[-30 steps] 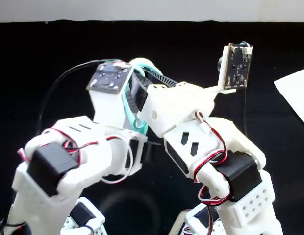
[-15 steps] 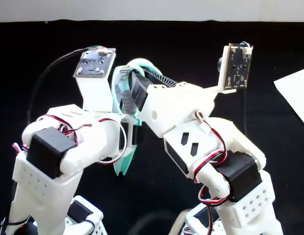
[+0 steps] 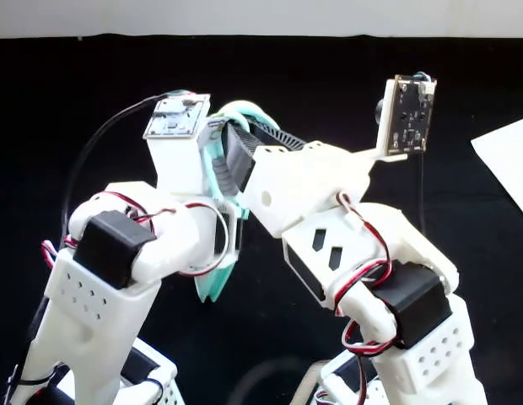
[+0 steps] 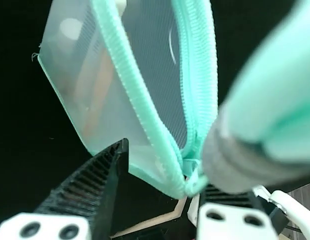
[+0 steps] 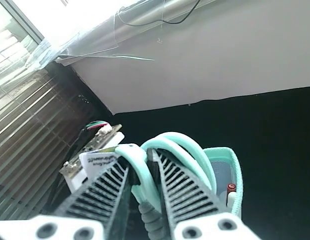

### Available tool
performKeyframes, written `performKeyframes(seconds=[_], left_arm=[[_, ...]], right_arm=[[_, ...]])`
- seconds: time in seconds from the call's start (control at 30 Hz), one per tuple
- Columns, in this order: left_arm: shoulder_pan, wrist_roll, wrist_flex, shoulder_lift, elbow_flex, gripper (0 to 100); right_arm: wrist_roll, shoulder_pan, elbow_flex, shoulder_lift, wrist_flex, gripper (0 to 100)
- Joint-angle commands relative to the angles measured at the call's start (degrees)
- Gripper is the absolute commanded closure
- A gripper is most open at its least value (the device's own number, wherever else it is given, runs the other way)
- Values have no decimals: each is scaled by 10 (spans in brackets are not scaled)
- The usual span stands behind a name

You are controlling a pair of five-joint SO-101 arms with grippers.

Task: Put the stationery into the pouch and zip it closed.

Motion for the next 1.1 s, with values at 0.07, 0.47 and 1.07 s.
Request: performKeyframes(seconds=[0.07,0.47,1.07], left_arm=[[-48,-7,-49,0,14,880],[-72,-59,-12,-59,7,995],[-172,-98,65,-245,57,995]], right_arm=[[4,8,-6,-12,-13,991],[8,57,27,-36,-15,991],[68,126,79,-55,-7,991]])
